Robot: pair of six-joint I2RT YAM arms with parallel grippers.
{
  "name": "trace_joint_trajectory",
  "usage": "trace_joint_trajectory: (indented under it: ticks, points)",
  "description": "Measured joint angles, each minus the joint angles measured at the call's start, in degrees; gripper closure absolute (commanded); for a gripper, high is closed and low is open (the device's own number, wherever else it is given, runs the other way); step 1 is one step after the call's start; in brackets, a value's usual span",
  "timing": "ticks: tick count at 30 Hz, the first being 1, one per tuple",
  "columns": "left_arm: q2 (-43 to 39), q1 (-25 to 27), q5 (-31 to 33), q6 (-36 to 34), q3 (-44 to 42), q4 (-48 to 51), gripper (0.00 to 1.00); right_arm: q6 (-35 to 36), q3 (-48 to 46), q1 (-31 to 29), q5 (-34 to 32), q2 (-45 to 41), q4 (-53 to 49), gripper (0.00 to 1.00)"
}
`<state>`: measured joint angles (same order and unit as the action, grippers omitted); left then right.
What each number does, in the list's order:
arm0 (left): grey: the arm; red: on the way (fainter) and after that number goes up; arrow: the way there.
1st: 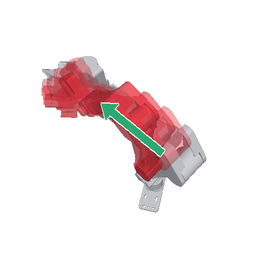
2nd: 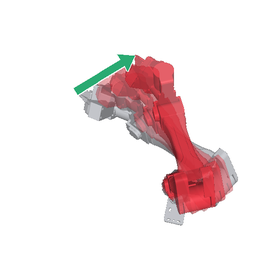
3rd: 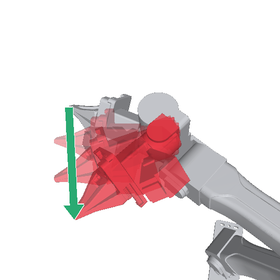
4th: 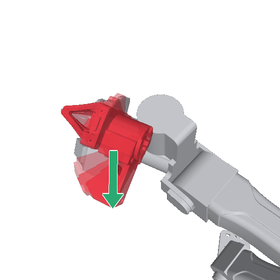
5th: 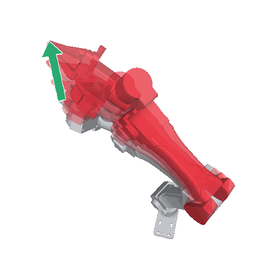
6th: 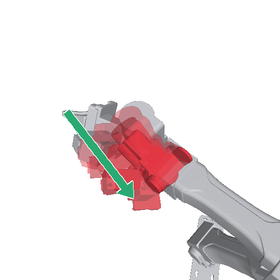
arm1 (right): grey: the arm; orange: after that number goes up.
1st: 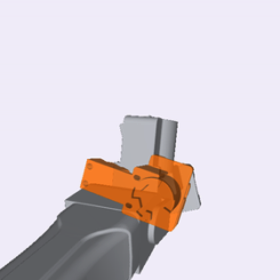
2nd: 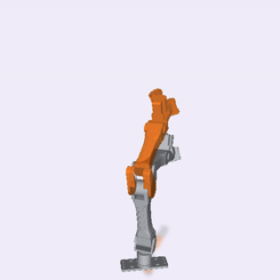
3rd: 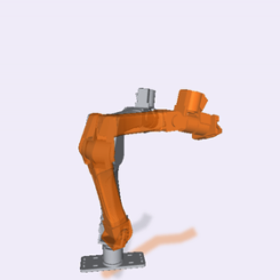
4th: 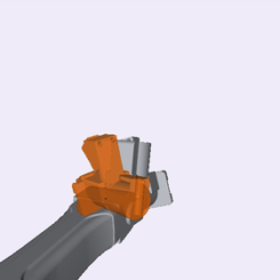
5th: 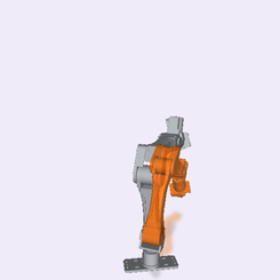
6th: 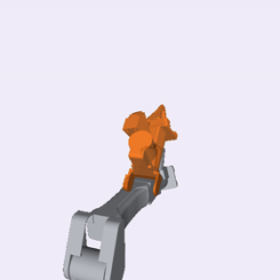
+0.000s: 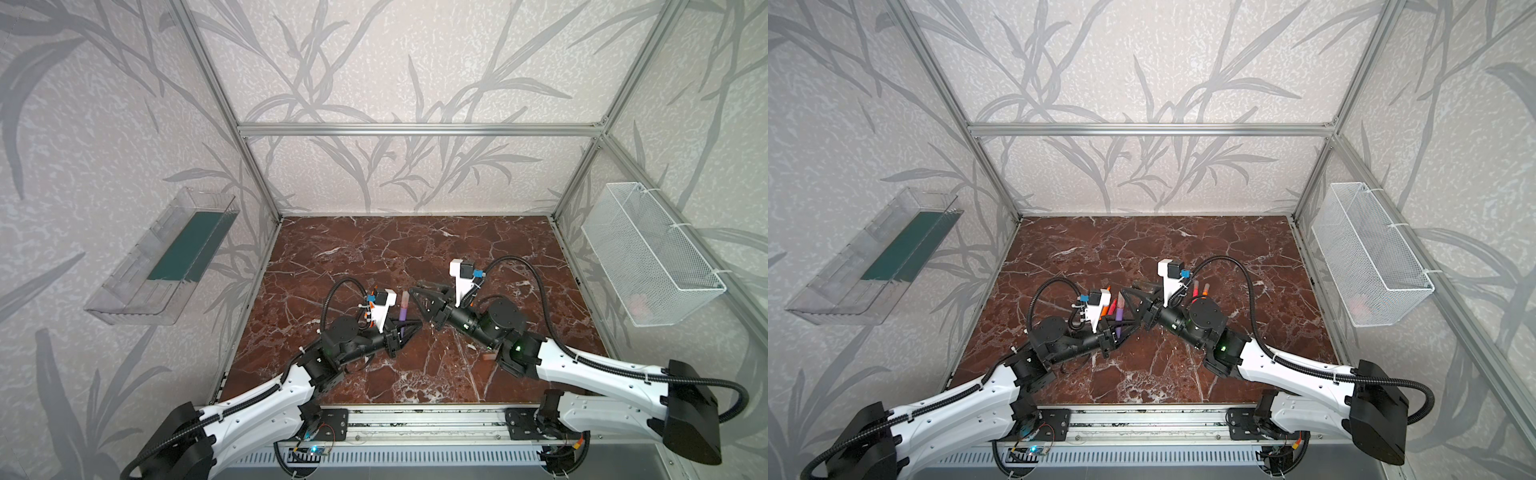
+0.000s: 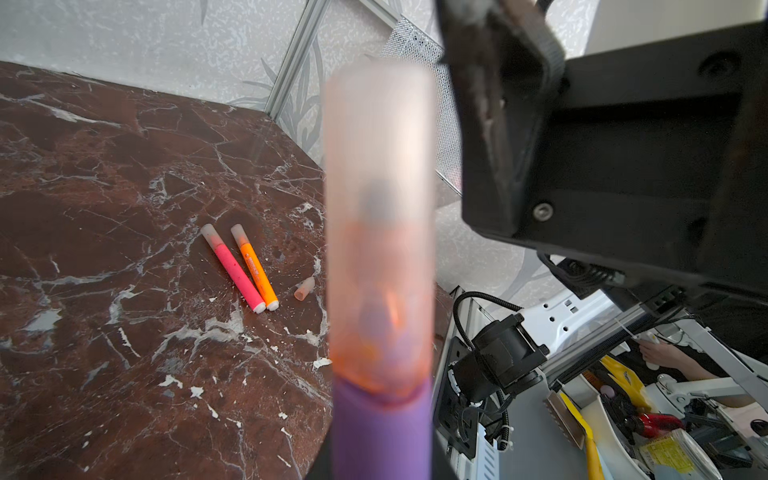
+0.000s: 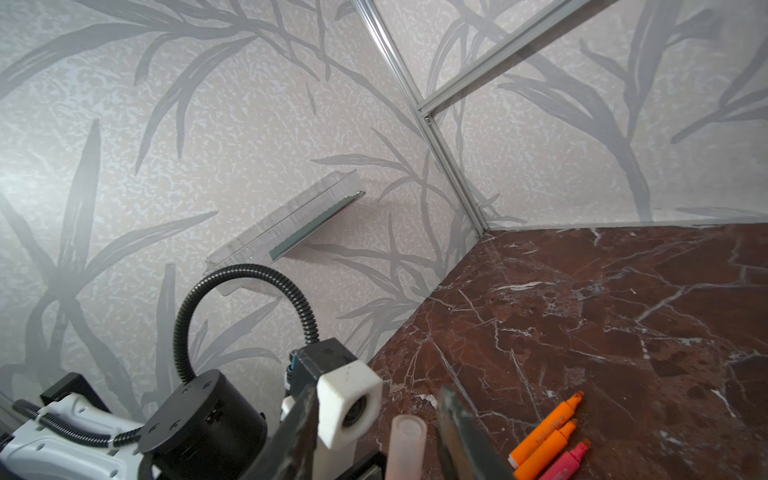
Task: Insert the pens into the pen caps
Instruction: 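Push the cap down onto the purple highlighter tip with the right gripper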
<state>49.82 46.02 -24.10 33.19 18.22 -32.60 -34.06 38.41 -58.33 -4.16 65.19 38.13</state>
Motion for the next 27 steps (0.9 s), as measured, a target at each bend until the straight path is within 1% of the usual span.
trace_joint_trajectory:
  ticks: [4, 9, 14, 18, 21, 23, 24, 27]
  points:
    - [-0.2, -0.02, 0.02, -0.2, 0.0, 0.33, 1.0, -0.15, 0.39, 0.02, -1.64, 2.21, -2.16, 0.5]
    - [-0.26, -0.02, 0.17, -0.24, 0.0, 1.11, 1.0, -0.17, 3.19, 0.02, -0.87, 6.03, -3.74, 0.52]
    - [-0.26, -0.02, 0.2, -0.26, 0.0, 1.2, 1.0, -0.5, 4.66, 0.02, 0.2, 7.45, -3.78, 0.62]
    - [-0.28, -0.02, 0.33, -0.26, 0.0, 1.62, 1.0, -1.31, 4.96, 0.02, 1.51, 8.52, -3.52, 0.73]
    - [-0.28, -0.02, 0.63, -0.66, 0.0, 2.34, 1.0, -2.08, 4.98, 0.02, 2.82, 9.22, -3.13, 0.84]
    - [-0.31, -0.02, 1.25, -1.36, 0.07, 2.91, 1.0, -3.23, 4.98, -0.02, 3.67, 9.44, -2.86, 0.96]
    - [-0.31, -0.02, 1.66, -2.12, 0.15, 3.17, 1.0, -4.2, 4.98, -0.02, 4.07, 9.46, -2.84, 1.0]
    - [-0.48, -0.02, 3.41, -3.56, 1.11, 5.38, 1.0, -5.2, 4.87, 0.17, 5.18, 9.46, -2.8, 1.0]
